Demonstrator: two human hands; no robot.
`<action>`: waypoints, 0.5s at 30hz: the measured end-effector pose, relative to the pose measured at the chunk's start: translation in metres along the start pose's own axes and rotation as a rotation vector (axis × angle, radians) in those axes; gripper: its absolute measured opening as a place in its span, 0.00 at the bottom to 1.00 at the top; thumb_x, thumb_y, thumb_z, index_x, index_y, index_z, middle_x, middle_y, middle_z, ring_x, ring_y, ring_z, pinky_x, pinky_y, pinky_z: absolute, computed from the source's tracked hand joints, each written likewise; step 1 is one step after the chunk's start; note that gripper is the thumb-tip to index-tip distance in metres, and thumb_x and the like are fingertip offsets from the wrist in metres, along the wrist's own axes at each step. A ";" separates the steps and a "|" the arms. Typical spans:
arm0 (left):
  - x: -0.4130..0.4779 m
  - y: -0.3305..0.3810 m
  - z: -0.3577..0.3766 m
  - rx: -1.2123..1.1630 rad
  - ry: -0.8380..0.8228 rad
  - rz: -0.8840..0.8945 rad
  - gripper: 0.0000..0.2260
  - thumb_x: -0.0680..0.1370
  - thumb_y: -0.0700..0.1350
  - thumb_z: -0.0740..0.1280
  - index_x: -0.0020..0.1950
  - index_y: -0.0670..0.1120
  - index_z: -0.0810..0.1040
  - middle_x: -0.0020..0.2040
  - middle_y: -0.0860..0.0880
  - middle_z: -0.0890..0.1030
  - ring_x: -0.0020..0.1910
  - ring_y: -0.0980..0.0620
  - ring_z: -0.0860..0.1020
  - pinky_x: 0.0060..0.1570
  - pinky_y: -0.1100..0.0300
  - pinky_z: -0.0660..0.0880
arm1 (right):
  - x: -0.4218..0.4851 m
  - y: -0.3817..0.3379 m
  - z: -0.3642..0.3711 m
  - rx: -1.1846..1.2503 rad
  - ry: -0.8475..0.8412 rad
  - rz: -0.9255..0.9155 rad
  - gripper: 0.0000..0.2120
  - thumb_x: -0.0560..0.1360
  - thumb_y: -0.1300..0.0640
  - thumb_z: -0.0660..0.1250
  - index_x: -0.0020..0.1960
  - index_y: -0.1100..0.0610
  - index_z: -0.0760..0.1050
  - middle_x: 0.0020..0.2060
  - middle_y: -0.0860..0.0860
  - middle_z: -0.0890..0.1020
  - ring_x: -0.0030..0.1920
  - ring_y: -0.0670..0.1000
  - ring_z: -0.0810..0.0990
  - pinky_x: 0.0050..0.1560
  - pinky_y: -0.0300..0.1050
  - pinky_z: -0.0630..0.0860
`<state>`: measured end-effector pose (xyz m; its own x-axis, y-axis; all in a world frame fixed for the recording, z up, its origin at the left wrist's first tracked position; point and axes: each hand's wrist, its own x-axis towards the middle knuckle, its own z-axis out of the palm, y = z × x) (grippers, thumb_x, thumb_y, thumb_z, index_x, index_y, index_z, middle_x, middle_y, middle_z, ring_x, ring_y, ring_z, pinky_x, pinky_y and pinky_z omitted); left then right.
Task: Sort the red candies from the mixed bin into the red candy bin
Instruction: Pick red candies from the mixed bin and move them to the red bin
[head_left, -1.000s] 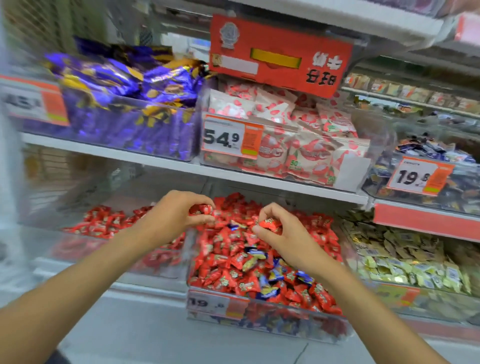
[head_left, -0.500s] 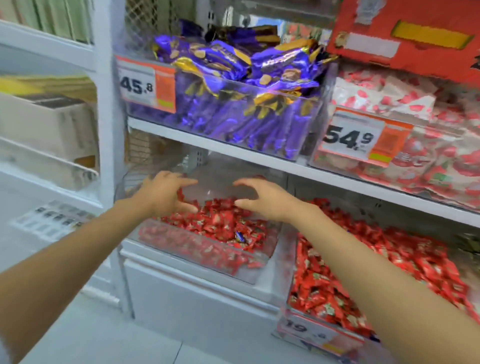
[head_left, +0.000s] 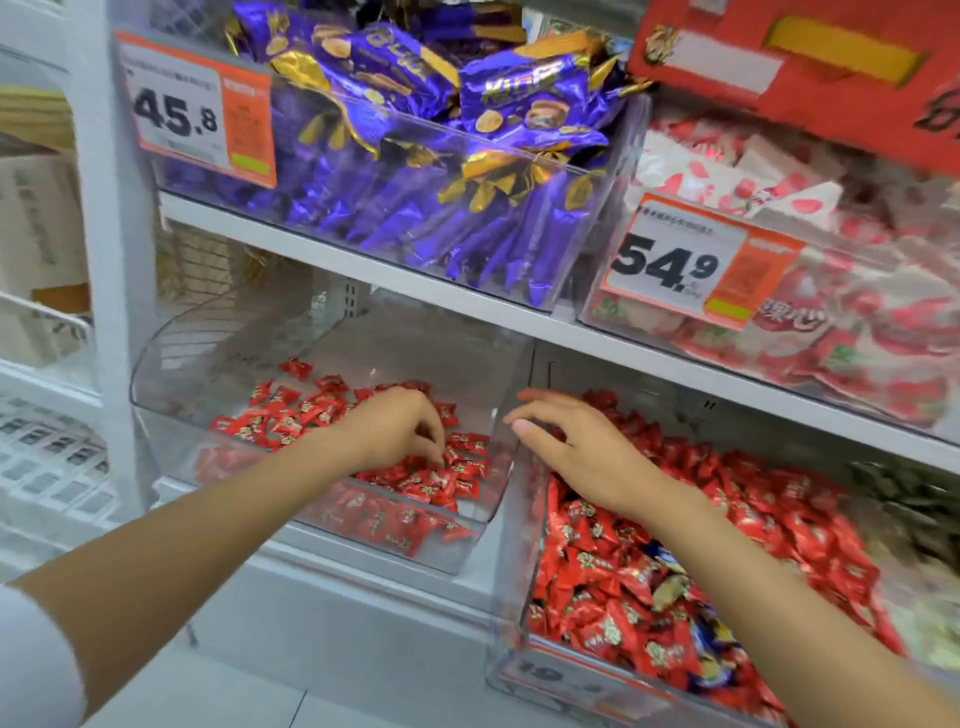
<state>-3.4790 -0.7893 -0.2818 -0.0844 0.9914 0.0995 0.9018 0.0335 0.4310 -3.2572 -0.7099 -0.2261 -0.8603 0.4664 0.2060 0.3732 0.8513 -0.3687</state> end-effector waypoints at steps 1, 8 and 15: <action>-0.004 0.006 -0.009 -0.019 0.073 -0.003 0.02 0.71 0.47 0.74 0.42 0.50 0.85 0.42 0.54 0.85 0.43 0.58 0.80 0.48 0.60 0.75 | -0.005 0.000 -0.001 -0.005 0.018 0.005 0.13 0.81 0.52 0.60 0.61 0.52 0.78 0.66 0.52 0.75 0.71 0.47 0.66 0.69 0.38 0.59; -0.038 0.117 -0.039 -0.363 0.507 0.153 0.04 0.70 0.44 0.75 0.43 0.47 0.84 0.36 0.54 0.81 0.39 0.59 0.78 0.37 0.73 0.69 | -0.090 0.031 -0.051 -0.069 0.183 0.144 0.14 0.78 0.50 0.62 0.61 0.52 0.78 0.63 0.51 0.76 0.67 0.50 0.70 0.67 0.40 0.60; -0.013 0.213 0.011 -0.226 0.194 0.245 0.18 0.69 0.59 0.72 0.54 0.50 0.82 0.48 0.53 0.83 0.48 0.58 0.79 0.49 0.64 0.73 | -0.183 0.092 -0.093 -0.088 0.264 0.366 0.13 0.75 0.54 0.66 0.58 0.52 0.78 0.58 0.52 0.77 0.63 0.54 0.73 0.67 0.47 0.65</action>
<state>-3.2814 -0.7939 -0.2008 0.0241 0.9236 0.3826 0.7906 -0.2518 0.5582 -3.0328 -0.6944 -0.2134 -0.5526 0.7758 0.3044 0.6738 0.6309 -0.3846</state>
